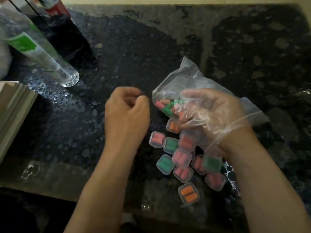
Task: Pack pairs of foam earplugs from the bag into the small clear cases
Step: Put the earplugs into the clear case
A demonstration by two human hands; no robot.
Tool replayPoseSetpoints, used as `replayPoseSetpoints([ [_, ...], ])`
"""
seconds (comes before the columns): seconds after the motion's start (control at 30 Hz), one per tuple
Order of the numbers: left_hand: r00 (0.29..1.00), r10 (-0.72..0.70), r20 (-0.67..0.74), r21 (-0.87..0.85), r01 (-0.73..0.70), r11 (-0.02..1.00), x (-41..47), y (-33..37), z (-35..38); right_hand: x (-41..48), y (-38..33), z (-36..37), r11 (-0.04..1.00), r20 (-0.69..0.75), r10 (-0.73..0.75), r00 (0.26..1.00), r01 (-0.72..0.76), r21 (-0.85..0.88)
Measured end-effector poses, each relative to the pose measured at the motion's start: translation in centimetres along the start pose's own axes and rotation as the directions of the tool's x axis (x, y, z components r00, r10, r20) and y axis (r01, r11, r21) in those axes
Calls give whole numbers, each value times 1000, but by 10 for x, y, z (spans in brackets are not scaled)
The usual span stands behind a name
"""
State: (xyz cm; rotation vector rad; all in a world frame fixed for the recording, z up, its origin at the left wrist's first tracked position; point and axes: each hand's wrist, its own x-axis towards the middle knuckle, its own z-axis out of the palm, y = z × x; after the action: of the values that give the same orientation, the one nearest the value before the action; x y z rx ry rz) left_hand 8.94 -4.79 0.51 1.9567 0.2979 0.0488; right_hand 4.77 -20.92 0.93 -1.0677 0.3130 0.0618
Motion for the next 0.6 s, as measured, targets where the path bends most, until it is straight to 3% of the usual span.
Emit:
replayPoseSetpoints([
  [0.1,911,-382,156,-188,407,894,7,-4,-3,-4,-6,5,995,-39,-74,996,77,63],
  [0.2,799,-425,425,-312,570,760,2,2,1,-5,-9,3,989,-19,14,1000,-11,146],
  [0.33,755,-375,538,-441,632,638,-5,6,8,-2,-11,-3,997,8,81,997,-81,10],
  [0.47,777,-330,536,-460,596,658,-9,7,10,-3,-6,-1,996,-53,91,994,-91,-9],
  [0.53,791,-307,529,-486,579,655,-11,8,10,0,-6,2,986,-70,159,985,-154,68],
  [0.6,794,-287,535,-487,568,663,-12,8,11,0,-7,4,991,-98,99,990,-107,-76],
])
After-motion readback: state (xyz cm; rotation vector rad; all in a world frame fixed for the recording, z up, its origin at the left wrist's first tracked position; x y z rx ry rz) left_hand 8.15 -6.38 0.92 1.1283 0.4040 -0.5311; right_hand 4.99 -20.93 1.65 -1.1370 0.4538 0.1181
